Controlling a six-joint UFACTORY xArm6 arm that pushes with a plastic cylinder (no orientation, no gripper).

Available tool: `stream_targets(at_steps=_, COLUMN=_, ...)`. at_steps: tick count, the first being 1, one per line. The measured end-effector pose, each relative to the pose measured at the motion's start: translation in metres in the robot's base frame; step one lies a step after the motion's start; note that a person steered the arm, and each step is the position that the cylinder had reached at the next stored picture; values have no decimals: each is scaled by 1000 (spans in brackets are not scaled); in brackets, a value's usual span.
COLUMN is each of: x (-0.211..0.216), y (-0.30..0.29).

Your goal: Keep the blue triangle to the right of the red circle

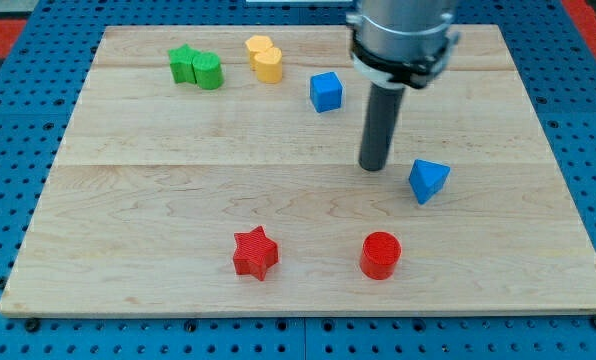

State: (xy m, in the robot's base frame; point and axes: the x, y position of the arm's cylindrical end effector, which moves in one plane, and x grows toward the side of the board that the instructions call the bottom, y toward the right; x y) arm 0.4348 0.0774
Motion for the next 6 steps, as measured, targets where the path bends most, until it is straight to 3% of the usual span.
stream_targets(at_steps=1, x=16, y=74)
stream_targets(at_steps=3, x=82, y=76)
stream_targets(at_steps=5, x=118, y=79)
stream_targets(at_steps=6, x=81, y=93)
